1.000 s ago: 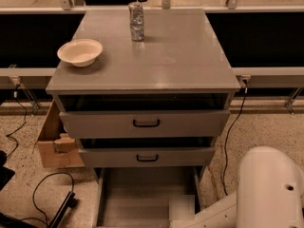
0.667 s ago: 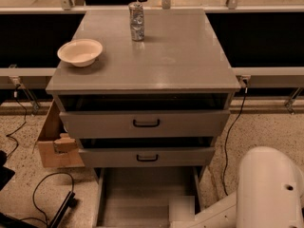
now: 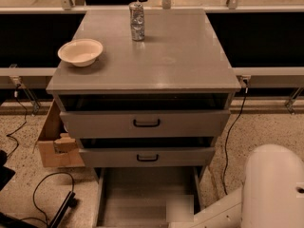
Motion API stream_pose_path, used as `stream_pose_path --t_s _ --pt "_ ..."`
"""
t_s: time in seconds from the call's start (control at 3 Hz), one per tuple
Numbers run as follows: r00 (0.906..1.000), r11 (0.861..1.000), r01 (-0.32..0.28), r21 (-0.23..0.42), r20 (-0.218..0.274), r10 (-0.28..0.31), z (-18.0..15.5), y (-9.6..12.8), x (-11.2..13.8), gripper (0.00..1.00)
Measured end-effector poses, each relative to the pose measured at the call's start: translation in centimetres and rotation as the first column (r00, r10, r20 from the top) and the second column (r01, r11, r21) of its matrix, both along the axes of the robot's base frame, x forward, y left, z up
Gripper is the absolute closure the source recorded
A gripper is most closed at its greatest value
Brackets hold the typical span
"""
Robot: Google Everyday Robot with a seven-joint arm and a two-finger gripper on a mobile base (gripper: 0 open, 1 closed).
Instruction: Open bottom drawer
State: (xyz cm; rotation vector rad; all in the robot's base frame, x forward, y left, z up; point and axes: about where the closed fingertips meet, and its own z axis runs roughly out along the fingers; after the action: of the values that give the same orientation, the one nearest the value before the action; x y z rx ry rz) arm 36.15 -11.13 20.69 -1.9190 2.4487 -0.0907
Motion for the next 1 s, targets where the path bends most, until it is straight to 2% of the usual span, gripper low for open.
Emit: stream_pose_path --t_s 0.33,0.67,1.0 --pt "0.9974 0.998 -0.07 -0.009 0.017 0.07 5.5 0.9 -0.6 0.0" --pt "0.9838 0.982 -0.179 -0.054 0.006 0.179 13.7 1.1 -1.3 0.0" --pt "0.9842 0.981 -0.166 -0.104 0.043 0.171 20.3 -0.9 1.2 0.0"
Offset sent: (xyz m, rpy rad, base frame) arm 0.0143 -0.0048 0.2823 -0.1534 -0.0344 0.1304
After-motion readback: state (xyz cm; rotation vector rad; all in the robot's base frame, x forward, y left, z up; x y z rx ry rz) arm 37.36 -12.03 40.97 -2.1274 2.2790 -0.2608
